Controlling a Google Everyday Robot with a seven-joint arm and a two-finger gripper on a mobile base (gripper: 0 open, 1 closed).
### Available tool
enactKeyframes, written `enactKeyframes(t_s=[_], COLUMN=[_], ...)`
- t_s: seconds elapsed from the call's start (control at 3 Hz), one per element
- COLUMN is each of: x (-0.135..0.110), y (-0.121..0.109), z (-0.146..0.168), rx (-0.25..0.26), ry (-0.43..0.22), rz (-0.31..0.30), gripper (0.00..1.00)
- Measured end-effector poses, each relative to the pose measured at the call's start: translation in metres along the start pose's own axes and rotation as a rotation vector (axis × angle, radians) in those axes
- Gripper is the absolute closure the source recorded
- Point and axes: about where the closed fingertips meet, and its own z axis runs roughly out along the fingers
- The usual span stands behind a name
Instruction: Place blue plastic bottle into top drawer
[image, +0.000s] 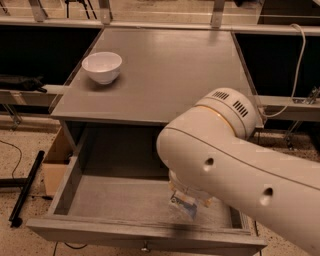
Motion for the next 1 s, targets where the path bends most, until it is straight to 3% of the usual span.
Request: enactKeyframes(t_s=[0.33, 0.67, 1.0], x=[0.000, -0.004, -0.004], y=[0.000, -0.034, -0.034], z=[0.000, -0.002, -0.002], rx=[0.000, -0.005, -0.005], ry=[0.000, 0.011, 0.011], rz=[0.000, -0.067, -0.067], gripper=[1.00, 1.00, 1.00])
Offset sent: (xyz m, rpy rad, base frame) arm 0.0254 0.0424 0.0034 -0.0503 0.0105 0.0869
